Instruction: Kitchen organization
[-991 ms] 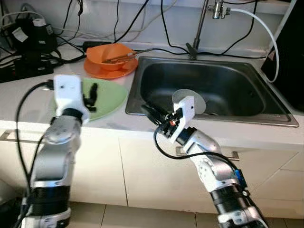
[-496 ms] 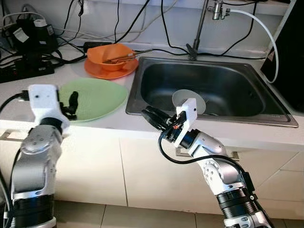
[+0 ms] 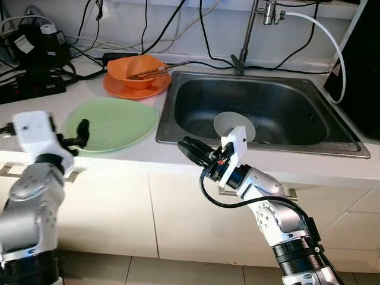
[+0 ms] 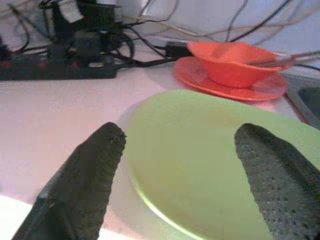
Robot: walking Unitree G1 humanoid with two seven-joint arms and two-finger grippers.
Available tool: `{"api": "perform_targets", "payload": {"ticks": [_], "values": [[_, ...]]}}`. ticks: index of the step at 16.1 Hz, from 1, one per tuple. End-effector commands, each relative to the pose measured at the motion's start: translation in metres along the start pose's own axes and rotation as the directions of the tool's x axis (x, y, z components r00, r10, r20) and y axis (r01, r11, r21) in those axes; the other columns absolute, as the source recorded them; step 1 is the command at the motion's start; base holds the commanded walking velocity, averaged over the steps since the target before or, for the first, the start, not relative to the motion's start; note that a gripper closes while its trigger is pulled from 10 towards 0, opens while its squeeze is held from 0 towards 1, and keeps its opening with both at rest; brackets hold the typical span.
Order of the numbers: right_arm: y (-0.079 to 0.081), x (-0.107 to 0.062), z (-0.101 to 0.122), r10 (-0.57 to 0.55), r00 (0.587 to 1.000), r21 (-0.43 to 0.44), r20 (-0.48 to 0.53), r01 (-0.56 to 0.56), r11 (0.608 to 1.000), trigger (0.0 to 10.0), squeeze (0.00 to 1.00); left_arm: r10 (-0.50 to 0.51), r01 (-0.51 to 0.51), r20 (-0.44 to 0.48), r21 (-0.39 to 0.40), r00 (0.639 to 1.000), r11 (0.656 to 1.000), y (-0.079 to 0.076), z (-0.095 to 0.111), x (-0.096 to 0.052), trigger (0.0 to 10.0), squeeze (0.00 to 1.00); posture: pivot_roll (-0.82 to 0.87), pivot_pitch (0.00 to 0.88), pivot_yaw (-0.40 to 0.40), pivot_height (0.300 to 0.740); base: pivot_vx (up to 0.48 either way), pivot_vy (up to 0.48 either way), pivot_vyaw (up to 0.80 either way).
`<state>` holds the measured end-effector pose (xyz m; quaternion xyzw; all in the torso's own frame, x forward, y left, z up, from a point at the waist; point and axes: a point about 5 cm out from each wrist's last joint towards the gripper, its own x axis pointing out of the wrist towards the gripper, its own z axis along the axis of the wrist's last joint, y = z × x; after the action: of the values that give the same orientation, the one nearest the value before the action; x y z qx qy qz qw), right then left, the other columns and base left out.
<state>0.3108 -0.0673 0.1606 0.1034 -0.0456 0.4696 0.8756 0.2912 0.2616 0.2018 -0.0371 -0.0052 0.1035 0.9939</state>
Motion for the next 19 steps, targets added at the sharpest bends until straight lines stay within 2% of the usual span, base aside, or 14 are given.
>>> {"api": "perform_targets", "payload": {"ticks": [1, 2, 3, 5, 7, 9, 16, 19], "values": [[0.0, 0.0, 0.004, 0.001, 1.0, -0.014, 0.009, 0.0, 1.0, 10.0, 0.0, 0.024, -0.024, -0.009, -0.019, 1.0, 1.0, 0.004, 0.001, -0.002, 10.0, 1.0, 0.17, 0.045, -0.001, 0.74, 0.0, 0.0, 0.0], [0.0, 0.001, 0.005, -0.002, 1.0, -0.016, 0.01, 0.002, 1.0, 10.0, 0.0, 0.053, -0.053, -0.033, -0.008, 0.998, 0.999, 0.009, -0.001, -0.002, 10.0, 0.16, 0.17, 0.049, 0.002, 0.74, 0.0, 0.0, 0.0], [0.0, 0.001, 0.005, -0.004, 1.0, -0.018, 0.011, 0.004, 1.0, 10.0, 0.0, 0.065, -0.067, -0.04, -0.043, 0.997, 0.997, 0.011, -0.001, -0.003, 10.0, 0.0, 0.17, 0.05, 0.004, 0.74, 0.0, 0.0, 0.0], [-0.001, 0.0, 0.005, -0.006, 1.0, -0.02, 0.011, 0.006, 1.0, 10.0, 0.0, 0.058, -0.068, -0.094, -0.102, 0.994, 0.992, 0.009, -0.005, -0.004, 10.0, 0.0, 0.17, 0.053, 0.004, 0.74, 0.0, 0.0, 0.0], [-0.001, 0.001, 0.005, -0.009, 1.0, -0.022, 0.009, 0.009, 1.0, 10.0, 0.0, 0.048, -0.061, -0.118, -0.114, 0.992, 0.992, 0.008, -0.008, -0.004, 10.0, 0.0, 0.17, 0.053, 0.004, 0.74, 0.0, 0.0, 0.0], [-0.002, 0.001, 0.005, -0.012, 1.0, -0.027, 0.011, 0.013, 1.0, 10.0, 0.0, 0.026, -0.051, -0.154, -0.159, 0.988, 0.986, 0.003, -0.011, -0.004, 10.0, 0.0, 0.17, 0.053, 0.005, 0.74, 0.0, 0.0, 0.0], [-0.003, 0.002, 0.005, -0.027, 1.0, -0.037, 0.01, 0.027, 0.999, 10.0, 0.0, -0.018, -0.013, -0.163, -0.184, 0.986, 0.983, -0.016, -0.009, 0.0, 10.0, 0.0, 0.17, 0.056, 0.006, 0.74, 0.0, 0.0, 0.0], [-0.003, 0.001, 0.006, -0.027, 1.0, -0.038, 0.007, 0.027, 0.999, 10.0, 0.0, -0.024, -0.014, -0.159, -0.23, 0.987, 0.973, -0.019, -0.007, 0.0, 10.0, 0.0, 0.16, 0.058, 0.005, 0.74, 0.0, 0.0, 0.0]]}}
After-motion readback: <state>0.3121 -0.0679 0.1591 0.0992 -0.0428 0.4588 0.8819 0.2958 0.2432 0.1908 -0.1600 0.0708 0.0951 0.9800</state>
